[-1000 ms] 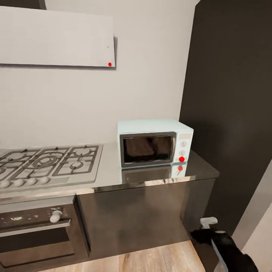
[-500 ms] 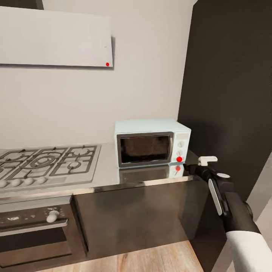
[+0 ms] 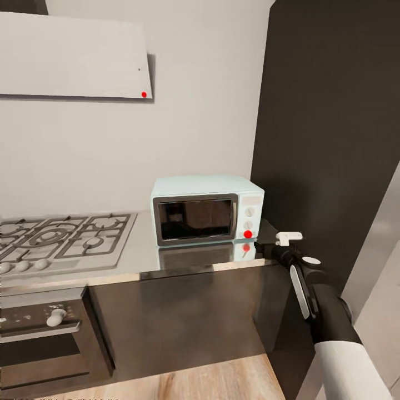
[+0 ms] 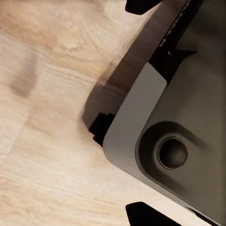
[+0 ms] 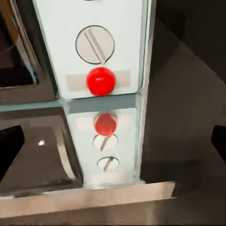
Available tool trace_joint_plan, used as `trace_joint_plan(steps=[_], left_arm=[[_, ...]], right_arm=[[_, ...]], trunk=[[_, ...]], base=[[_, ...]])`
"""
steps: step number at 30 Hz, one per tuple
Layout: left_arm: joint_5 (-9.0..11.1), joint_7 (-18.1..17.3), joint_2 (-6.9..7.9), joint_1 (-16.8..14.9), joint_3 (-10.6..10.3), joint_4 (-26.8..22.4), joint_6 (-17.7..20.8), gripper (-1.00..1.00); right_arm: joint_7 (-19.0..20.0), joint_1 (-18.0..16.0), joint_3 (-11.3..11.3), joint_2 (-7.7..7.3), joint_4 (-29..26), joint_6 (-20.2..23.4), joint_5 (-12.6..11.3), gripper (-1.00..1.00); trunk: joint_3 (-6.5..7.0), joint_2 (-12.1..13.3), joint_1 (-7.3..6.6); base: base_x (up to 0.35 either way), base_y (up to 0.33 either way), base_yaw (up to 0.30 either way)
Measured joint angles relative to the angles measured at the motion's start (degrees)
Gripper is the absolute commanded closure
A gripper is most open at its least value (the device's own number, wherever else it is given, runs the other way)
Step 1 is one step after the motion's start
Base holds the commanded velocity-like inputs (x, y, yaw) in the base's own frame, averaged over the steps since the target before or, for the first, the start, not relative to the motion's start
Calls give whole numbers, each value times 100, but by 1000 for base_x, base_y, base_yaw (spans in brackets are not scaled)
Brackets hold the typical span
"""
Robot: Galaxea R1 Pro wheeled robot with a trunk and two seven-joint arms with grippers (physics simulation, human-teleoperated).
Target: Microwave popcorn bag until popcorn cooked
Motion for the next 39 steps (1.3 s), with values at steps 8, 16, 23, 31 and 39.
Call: trace_joint_plan(steps=[8,16,23,31,39], left_arm=[[-4,-4,-2,1,0,0,-8,-100],[-8,0,-18,0,-8,0,-9,-100],[-16,0,-27,0,-8,0,-8,-100],[-67,-8,-29,0,-9,0,15,-100],[-61,-5,-22,0,-7,0,1,-100]], right_arm=[[-9,4,-9,32,48,64,32,-100],[-51,5,-59,-17,902,-626,34,-100],[-106,4,-151,-36,1443,-1736,30,-100],[-108,4,-198,-113,1394,-1742,44,-100],[-115,4,-200,-120,1392,-1742,72,100]], trunk=[[0,0,0],[0,1,0],[0,0,0],[0,0,-3],[0,0,0]], base=[[0,-2,262],[0,0,56],[0,0,1],[203,0,0],[159,0,0]])
